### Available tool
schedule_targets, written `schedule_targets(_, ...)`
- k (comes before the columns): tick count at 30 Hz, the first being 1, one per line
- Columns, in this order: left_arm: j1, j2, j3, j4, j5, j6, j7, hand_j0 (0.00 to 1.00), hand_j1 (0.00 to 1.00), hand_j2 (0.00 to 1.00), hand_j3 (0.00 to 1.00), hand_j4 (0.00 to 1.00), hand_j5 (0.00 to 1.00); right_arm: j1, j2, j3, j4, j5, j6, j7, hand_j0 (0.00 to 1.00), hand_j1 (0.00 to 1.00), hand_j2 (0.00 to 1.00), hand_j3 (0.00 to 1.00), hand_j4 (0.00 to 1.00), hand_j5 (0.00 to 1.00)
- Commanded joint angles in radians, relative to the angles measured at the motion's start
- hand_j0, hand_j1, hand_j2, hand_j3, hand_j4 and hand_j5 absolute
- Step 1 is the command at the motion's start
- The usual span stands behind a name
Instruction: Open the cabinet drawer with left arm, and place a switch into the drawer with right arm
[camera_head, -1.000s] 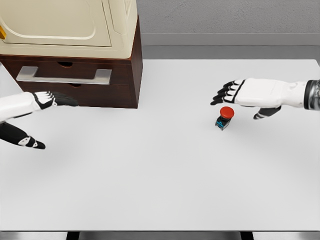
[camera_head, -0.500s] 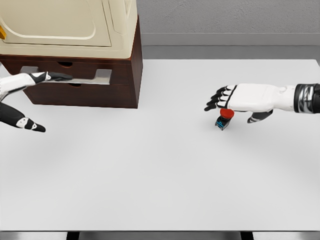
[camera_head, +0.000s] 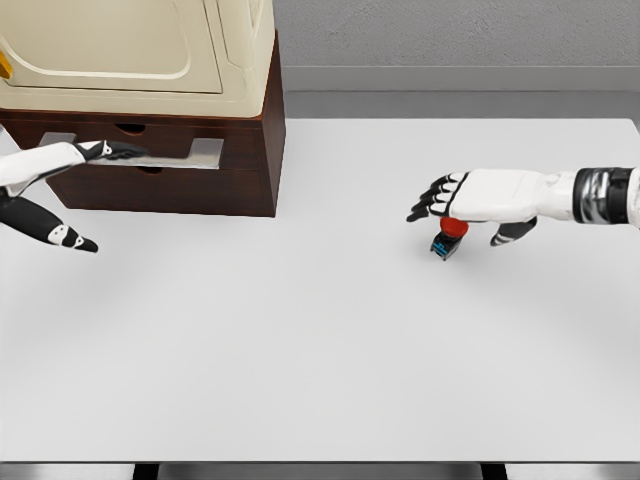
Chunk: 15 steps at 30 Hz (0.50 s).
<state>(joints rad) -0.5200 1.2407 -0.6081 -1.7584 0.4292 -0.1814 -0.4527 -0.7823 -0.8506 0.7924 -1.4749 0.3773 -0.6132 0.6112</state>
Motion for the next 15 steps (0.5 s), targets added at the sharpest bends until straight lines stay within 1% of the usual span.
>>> schedule_targets(1,-0.002,-0.007,0.001,0.002,-0.009,0.020,0.011,1.00,1.00,1.00,1.00,1.00,1.00,0.000,0.019,0.010,0.038,0.003,0.002,0.000,1.00,1.00,1.00,1.00,1.00,1.00)
schedule_targets(3,-0.006,-0.007,0.001,0.003,-0.009,0.022,0.015,1.00,1.00,1.00,1.00,1.00,1.00,-0.002,0.019,0.019,0.042,0.003,0.002,0.000,1.00,1.00,1.00,1.00,1.00,1.00)
schedule_targets(5,-0.011,-0.007,0.001,0.023,-0.009,0.025,0.017,1.00,1.00,1.00,1.00,1.00,1.00,-0.002,0.019,0.028,0.044,0.005,0.002,0.000,1.00,1.00,1.00,1.00,1.00,1.00)
schedule_targets(8,-0.017,-0.007,-0.001,0.030,-0.030,0.042,0.026,1.00,1.00,1.00,1.00,1.00,1.00,-0.002,0.018,0.033,0.044,0.005,0.002,0.000,1.00,1.00,1.00,1.00,1.00,1.00)
schedule_targets(11,-0.017,-0.029,-0.001,0.048,-0.050,0.048,0.028,1.00,1.00,1.00,1.00,1.00,1.00,-0.002,0.019,0.034,0.045,0.005,0.002,0.000,1.00,1.00,1.00,1.00,1.00,1.00)
schedule_targets(15,-0.017,-0.040,-0.009,0.050,-0.052,0.048,0.029,1.00,1.00,1.00,1.00,1.00,1.00,-0.002,0.019,0.034,0.045,0.005,0.002,0.000,1.00,1.00,1.00,1.00,1.00,1.00)
